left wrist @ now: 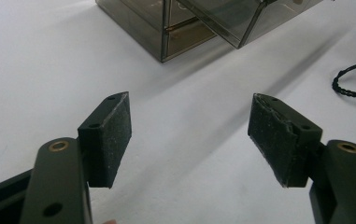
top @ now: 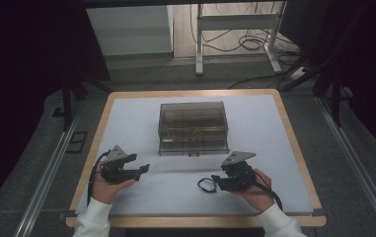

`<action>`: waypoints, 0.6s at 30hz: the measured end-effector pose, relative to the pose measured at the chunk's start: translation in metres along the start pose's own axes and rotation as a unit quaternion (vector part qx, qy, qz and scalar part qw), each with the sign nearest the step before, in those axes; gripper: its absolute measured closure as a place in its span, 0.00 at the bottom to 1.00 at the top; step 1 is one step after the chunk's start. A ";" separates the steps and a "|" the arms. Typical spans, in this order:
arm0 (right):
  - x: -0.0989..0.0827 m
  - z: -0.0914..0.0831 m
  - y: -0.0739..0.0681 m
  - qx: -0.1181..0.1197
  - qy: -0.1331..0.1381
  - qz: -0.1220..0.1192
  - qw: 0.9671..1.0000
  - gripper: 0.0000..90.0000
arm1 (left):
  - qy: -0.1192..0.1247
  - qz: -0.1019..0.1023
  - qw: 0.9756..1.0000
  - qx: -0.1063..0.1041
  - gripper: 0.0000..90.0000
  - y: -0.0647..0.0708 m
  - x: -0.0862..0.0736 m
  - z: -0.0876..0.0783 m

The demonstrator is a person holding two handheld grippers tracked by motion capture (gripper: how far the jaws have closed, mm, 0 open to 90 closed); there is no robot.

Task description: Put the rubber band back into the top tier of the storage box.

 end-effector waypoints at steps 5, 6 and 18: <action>-0.004 0.007 -0.008 0.012 -0.022 -0.003 1.000 0.54 | -0.001 0.000 1.000 0.000 0.34 0.000 -0.001 0.000; -0.004 0.008 -0.009 0.013 -0.023 -0.004 1.000 0.54 | -0.002 0.000 1.000 0.000 0.34 -0.001 -0.001 0.000; -0.017 0.028 -0.015 0.033 -0.069 -0.007 0.997 0.66 | -0.006 -0.002 1.000 0.001 0.34 -0.002 -0.003 0.002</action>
Point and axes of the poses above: each handheld gripper's, and its own axes: z roughly forward along the jaws, x roughly out of its top, y roughly to its right, the point moved 8 cm from there along z, roughly forward along the jaws, and after that the axes turned 3 degrees about -x, right-handed, at the moved point
